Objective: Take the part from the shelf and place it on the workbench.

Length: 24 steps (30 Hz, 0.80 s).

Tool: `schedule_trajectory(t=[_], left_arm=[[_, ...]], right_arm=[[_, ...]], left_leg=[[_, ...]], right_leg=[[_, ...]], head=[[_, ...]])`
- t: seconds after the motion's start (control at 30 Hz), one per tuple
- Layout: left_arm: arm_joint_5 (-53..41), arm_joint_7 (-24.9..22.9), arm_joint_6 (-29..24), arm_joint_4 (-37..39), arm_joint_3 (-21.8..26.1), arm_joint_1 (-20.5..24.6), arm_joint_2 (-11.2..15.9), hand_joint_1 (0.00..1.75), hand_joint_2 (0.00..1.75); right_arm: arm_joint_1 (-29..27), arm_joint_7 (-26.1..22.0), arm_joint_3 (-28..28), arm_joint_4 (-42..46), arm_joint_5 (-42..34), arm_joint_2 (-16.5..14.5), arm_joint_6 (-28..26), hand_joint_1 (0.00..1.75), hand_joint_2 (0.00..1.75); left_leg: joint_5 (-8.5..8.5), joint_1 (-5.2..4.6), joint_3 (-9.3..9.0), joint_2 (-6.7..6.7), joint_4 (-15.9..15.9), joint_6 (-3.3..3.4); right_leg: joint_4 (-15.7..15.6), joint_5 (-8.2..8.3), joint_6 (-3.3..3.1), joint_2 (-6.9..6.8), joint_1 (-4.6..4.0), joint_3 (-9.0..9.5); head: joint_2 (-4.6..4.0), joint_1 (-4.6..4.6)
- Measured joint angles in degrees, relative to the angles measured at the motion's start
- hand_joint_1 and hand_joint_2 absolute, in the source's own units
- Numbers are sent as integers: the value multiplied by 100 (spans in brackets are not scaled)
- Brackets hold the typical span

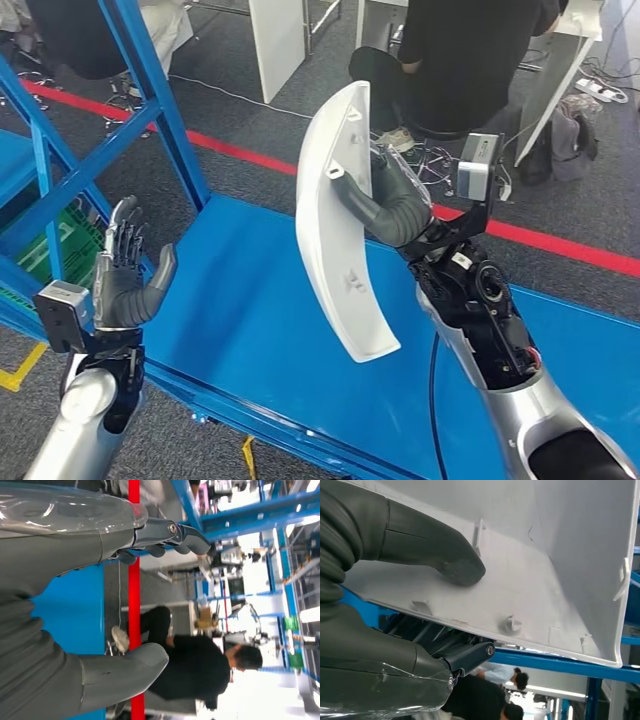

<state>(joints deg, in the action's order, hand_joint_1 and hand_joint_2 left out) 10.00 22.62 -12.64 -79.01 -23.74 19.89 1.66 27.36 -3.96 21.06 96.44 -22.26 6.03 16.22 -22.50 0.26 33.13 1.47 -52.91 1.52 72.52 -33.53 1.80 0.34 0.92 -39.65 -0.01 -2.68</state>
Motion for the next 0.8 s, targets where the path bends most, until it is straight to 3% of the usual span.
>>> schedule_trajectory(t=[0.03, 0.1, 0.17, 0.2, 0.23, 0.27, 0.3, 0.33, 0.37, 0.43, 0.5, 0.57, 0.6, 0.67, 0.73, 0.77, 0.8], left_arm=[[1, 0, -2, 0, 0, -2, -2, 0, 175], [4, -7, -3, -5, 1, -1, -10, 0, 175], [5, -26, -3, -34, 25, 2, -16, 0, 175], [5, -37, -3, -49, 37, 0, -16, 0, 175], [4, -43, -3, -60, 49, -7, -15, 0, 175], [4, -48, -3, -62, 51, -17, -15, 0, 175], [3, -51, -3, -64, 52, -28, -15, 0, 175], [3, -55, -3, -66, 55, -36, -14, 0, 175], [3, -56, -3, -71, 60, -40, -13, 0, 175], [3, -57, -3, -89, 69, -30, -12, 0, 175], [3, -56, -3, -108, 73, -11, -14, 0, 175], [3, -57, -3, -121, 75, -7, -14, 0, 175], [2, -58, -3, -128, 77, -8, -13, 0, 175], [-2, -64, -2, -143, 79, 1, -16, 0, 175], [-6, -73, 3, -146, 79, 4, -24, 0, 175], [-8, -76, 6, -146, 79, -3, -27, 0, 175], [-10, -78, 8, -146, 79, -10, -27, 0, 175]], right_arm=[[-6, 0, 7, -7, -1, 0, -3, 175, 175], [-18, 1, 25, -23, -3, 0, -9, 175, 175], [-6, 7, 47, -37, -13, 0, -12, 175, 175], [-4, 13, 58, -44, -19, 0, -14, 175, 175], [4, 17, 63, -44, -23, 0, -15, 175, 175], [1, 22, 65, -44, -24, 0, -16, 175, 175], [0, 25, 66, -45, -24, 0, -17, 175, 175], [1, 27, 67, -45, -25, 0, -17, 175, 175], [3, 27, 68, -45, -25, 0, -18, 175, 175], [9, 26, 68, -44, -25, 0, -18, 175, 175], [15, 27, 69, -44, -25, 0, -20, 175, 175], [23, 31, 73, -44, -26, 0, -21, 175, 175], [29, 32, 74, -43, -27, 1, -20, 175, 175], [41, 37, 70, -42, -30, 2, -17, 175, 175], [34, 45, 70, -43, -32, 2, -11, 175, 175], [24, 50, 73, -44, -32, 2, -10, 175, 175], [15, 52, 74, -44, -32, 2, -8, 175, 175]], left_leg=[[-7, 7, -7, 35, -4, -12], [-40, 50, -4, 208, -57, -112], [-277, 83, 289, 155, -573, -284], [-452, 86, 549, 77, -1007, -349], [-650, 83, 818, -53, -1504, -371], [-745, 80, 1009, -82, -1844, -363], [-734, 75, 1095, -92, -1973, -346], [-607, 63, 1039, -102, -1834, -316], [-405, 41, 858, -136, -1468, -276], [-67, -46, 392, -341, -572, -183], [12, -122, 193, -452, -176, -122], [17, -124, 182, -335, -141, -87], [26, -106, 163, -276, -116, -70], [46, -53, 115, -176, -71, -27], [43, -39, 103, -67, -69, -4], [41, -37, 100, 2, -70, -2], [39, -34, 98, 75, -74, -2]], right_leg=[[-50, 84, 8, 0, 17, 4], [-856, 540, 38, 122, 75, 359], [-1643, 840, -61, 142, 79, 757], [-1727, 820, -131, 101, 52, 812], [-1734, 816, -200, -30, 23, 823], [-1734, 807, -217, -102, -4, 826], [-1734, 799, -231, -168, -27, 831], [-1734, 790, -240, -233, -46, 842], [-1734, 777, -248, -295, -60, 859], [-1736, 744, -239, -401, -87, 899], [-1743, 710, -203, -496, -106, 924], [-1754, 679, -157, -584, -112, 949], [-1726, 642, -130, -545, -107, 944], [-1360, 422, -75, -304, -90, 787], [-525, 59, -34, -89, -65, 384], [-145, -58, -16, -61, -56, 181], [50, -67, -3, -54, -45, 55]], head=[[0, -7], [0, -25], [1, 56], [1, 108], [1, 151], [1, 158], [1, 159], [1, 159], [1, 160], [1, 163], [1, 157], [1, 150], [0, 147], [0, 116], [0, 61], [1, 39], [1, 27]])
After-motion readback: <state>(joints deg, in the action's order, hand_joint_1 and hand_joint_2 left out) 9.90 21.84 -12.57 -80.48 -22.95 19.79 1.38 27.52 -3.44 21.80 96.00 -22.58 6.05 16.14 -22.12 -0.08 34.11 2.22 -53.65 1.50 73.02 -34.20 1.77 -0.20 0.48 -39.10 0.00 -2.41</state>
